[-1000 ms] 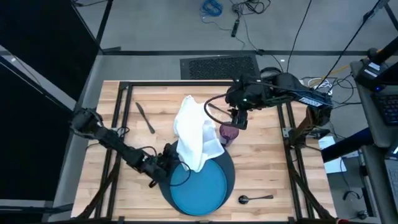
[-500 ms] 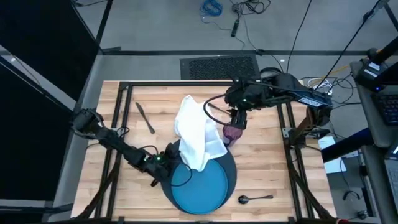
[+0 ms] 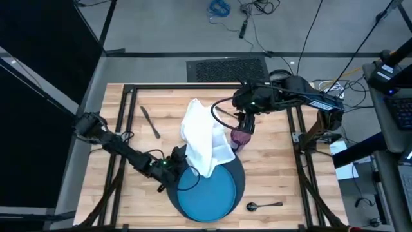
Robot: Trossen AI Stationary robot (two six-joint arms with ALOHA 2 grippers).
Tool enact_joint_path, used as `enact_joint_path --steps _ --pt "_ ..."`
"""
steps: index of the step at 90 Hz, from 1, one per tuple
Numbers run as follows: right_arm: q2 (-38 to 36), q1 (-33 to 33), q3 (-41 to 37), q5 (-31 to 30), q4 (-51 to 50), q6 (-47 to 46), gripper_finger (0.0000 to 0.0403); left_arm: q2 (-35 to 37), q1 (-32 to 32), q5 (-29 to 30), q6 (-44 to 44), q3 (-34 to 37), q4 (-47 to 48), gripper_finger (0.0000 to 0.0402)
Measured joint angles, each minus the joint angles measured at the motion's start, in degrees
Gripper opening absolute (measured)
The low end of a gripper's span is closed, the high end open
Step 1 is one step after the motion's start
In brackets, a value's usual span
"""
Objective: Set table place
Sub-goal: Fold the white napkin
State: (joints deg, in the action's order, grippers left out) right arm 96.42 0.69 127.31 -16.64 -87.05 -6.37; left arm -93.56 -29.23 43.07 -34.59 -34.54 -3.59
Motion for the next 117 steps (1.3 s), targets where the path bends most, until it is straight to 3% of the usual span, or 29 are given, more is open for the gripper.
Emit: enact_joint_path --steps 22,41,49,56,67,77,88,99,117 --pt "0.0 0.0 0.0 0.0 0.02 0.0 0.0187 0.32 0.17 -0.51 7.81 -4.59 2.09 0.0125" --pt "0.0 0.0 0.01 0.0 0.02 0.0 0.0187 3.46 2.8 -6.94 24.93 -11.49 16.89 0.0125" --pt "0.0 0.0 0.0 0.0 0.02 0.0 0.0187 5.97 4.77 -12.24 34.21 -13.18 22.77 0.0125" --pt "0.0 0.0 0.02 0.0 0.04 0.0 0.0187 8.52 7.32 -21.41 43.43 -13.25 24.48 0.0125" --pt "0.0 0.0 0.02 0.0 0.02 0.0 0.0187 10.54 10.67 -38.4 56.58 -11.25 19.02 0.0125" --pt "0.0 0.0 0.02 0.09 -0.06 0.0 0.0187 10.11 10.07 -42.47 63.72 -9.16 11.66 0.0125" --pt "0.0 0.0 0.02 0.19 -0.26 0.57 0.0187 9.29 8.26 -40.28 68.6 -9.05 11.55 0.0125" --pt "0.0 0.0 0.02 0.2 -0.57 1.92 0.0187 9.32 5.7 -30.47 73.4 -9.37 10.47 0.0125" --pt "0.0 0.0 0.02 0.23 -0.5 4.14 0.0187 9.38 0.03 -16.4 72.7 -11.24 10.0 0.0125"
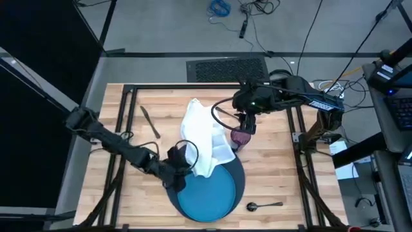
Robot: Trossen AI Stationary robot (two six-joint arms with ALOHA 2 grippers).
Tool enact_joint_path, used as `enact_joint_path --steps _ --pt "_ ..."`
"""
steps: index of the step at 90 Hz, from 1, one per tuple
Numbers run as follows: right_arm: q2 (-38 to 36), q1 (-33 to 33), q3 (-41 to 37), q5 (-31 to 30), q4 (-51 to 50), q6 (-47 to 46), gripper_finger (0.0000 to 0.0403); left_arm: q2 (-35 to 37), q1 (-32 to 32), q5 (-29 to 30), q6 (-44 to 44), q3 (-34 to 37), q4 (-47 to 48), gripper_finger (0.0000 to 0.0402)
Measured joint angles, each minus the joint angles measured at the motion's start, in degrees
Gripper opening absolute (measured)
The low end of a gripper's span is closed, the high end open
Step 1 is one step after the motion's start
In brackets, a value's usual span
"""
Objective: Set table place
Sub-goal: Fold the white napkin
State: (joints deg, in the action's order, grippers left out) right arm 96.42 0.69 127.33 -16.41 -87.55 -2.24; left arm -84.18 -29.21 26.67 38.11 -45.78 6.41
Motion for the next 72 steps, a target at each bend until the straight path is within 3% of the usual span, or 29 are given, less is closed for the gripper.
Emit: enact_joint_path --steps 14,30,39,56,72 --pt "0.0 0.0 0.0 0.04 0.18 0.38 0.0187 -1.14 -2.82 -0.04 -4.27 0.02 -1.57 0.0125" --pt "0.0 0.0 0.0 0.09 0.34 -0.32 0.0187 -7.8 -5.19 -2.19 -18.36 -1.5 -5.13 0.0125" --pt "0.0 0.1 0.0 0.23 0.35 -1.14 0.0187 -11.34 -5.31 0.16 -24.9 -2.18 -3.46 0.0125" --pt "0.0 0.4 0.0 0.25 -0.47 -3.91 0.0187 -12.52 -4.8 11.62 -26.58 -3.6 -3.97 0.0125" --pt "0.0 0.55 0.0 0.25 -1.1 -4.18 0.0187 -12.58 -4.51 11.17 -25.63 -5.11 -3.92 0.0125"
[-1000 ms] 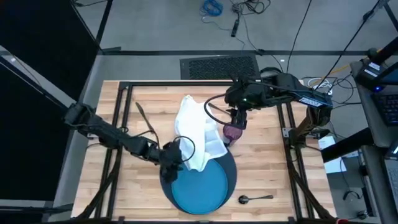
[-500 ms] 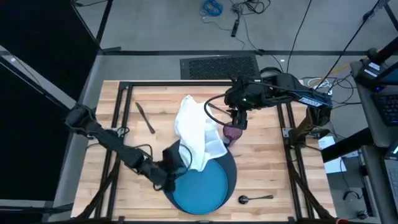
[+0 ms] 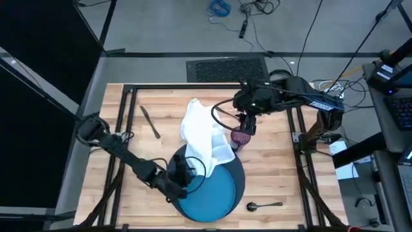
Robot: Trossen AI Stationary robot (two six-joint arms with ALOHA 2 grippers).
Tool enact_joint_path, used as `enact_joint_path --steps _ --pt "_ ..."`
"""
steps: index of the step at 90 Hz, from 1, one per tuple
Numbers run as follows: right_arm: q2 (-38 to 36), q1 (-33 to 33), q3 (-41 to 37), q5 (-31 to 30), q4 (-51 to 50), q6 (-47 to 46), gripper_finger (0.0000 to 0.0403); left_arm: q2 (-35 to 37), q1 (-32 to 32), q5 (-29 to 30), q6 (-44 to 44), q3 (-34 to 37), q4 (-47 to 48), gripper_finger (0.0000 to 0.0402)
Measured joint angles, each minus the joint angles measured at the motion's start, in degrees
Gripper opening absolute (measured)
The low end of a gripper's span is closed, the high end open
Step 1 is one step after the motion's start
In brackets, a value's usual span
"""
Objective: Set table place
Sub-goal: Fold the white napkin
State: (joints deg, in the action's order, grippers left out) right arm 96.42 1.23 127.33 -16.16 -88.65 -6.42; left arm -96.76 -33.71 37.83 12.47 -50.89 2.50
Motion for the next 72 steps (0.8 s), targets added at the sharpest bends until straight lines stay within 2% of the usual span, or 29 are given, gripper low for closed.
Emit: enact_joint_path --steps 40,52,72 --pt "0.0 0.0 0.0 0.0 0.53 1.53 0.0187 -0.01 2.33 -3.37 -1.34 -0.07 4.16 0.0125" --pt "0.0 0.0 0.0 0.0 0.53 1.73 0.0187 -0.34 3.24 -7.18 -2.37 -0.07 4.47 0.0125" --pt "0.0 0.0 0.0 0.0 0.52 2.22 0.0187 -0.41 2.4 -8.71 -6.6 -0.07 13.1 0.0125"
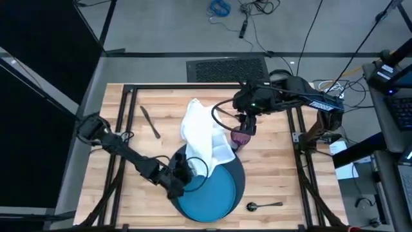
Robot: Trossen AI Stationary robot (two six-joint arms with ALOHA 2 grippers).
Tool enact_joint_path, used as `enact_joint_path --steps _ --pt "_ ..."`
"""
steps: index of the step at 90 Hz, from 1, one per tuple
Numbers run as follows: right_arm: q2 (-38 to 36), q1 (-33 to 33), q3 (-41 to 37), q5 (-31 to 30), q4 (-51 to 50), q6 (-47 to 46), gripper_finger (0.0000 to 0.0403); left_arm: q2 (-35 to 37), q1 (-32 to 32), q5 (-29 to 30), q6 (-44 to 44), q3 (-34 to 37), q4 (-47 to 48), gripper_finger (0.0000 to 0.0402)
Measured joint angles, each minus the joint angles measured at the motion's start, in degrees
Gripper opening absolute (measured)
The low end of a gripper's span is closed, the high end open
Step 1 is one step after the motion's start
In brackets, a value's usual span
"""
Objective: Set table place
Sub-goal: Fold the white napkin
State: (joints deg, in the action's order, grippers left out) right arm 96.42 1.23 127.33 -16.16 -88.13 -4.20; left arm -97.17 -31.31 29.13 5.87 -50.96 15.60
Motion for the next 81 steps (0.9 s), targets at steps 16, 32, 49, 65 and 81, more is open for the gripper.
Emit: enact_joint_path --steps 16,32,49,65,81 --pt "0.0 0.0 0.0 0.0 0.29 0.41 0.0187 0.16 0.39 5.59 -4.37 0.01 10.2 0.0125" --pt "0.0 0.0 0.0 0.0 0.49 0.6 0.0187 0.17 1.37 6.44 -8.64 0.02 9.52 0.0125" --pt "0.0 -0.08 0.0 -0.01 0.5 1.39 0.0187 3.76 1.41 7.74 -10.61 -1.19 8.1 0.0125" --pt "0.0 -0.54 0.0 -0.01 1.43 2.29 0.0187 5.1 3.52 11.23 -12.31 -1.04 17.82 0.0125" --pt "0.0 -0.5 0.0 -0.02 1.47 2.55 0.0187 5.11 6.07 10.24 -14.53 0.57 20.59 0.0125"
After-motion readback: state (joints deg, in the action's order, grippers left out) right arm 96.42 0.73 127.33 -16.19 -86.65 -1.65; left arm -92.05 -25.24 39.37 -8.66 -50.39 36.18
